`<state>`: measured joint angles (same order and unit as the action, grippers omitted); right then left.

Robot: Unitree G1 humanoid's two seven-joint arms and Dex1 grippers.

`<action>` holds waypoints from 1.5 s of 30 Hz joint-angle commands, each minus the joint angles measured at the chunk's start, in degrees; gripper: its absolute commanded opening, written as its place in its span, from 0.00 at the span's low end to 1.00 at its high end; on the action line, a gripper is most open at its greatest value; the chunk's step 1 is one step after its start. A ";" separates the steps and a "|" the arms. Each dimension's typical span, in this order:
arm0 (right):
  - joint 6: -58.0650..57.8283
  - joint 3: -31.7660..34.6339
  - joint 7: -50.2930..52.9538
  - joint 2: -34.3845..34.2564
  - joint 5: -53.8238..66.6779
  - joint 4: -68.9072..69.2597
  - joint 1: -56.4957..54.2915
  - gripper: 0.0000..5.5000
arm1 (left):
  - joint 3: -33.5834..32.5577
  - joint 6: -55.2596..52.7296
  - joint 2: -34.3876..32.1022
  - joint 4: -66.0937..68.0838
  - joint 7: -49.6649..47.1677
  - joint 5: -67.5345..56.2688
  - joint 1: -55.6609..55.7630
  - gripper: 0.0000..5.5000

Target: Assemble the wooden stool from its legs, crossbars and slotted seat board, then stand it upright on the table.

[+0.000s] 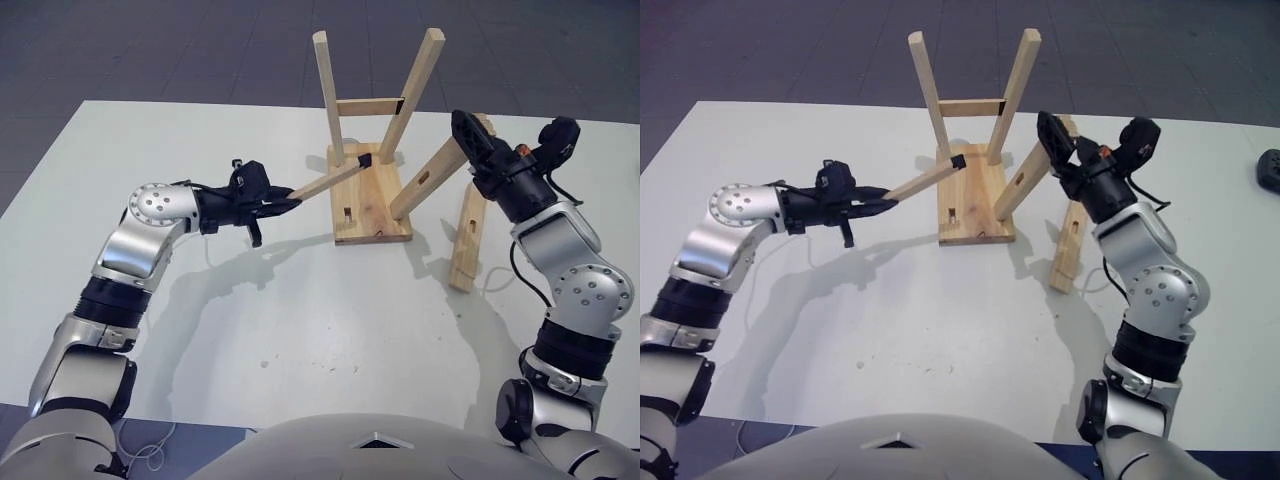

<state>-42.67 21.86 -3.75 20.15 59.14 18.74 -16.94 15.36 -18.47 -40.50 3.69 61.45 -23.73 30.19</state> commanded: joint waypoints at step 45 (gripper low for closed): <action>3.98 -11.54 29.58 -8.08 33.77 8.16 -3.89 0.98 | -9.87 -16.06 4.90 -15.83 -1.85 2.65 7.72 0.08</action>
<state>-38.18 10.62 24.97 10.76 91.10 27.06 -20.47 5.13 -34.08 -35.29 -11.48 60.18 -20.59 38.04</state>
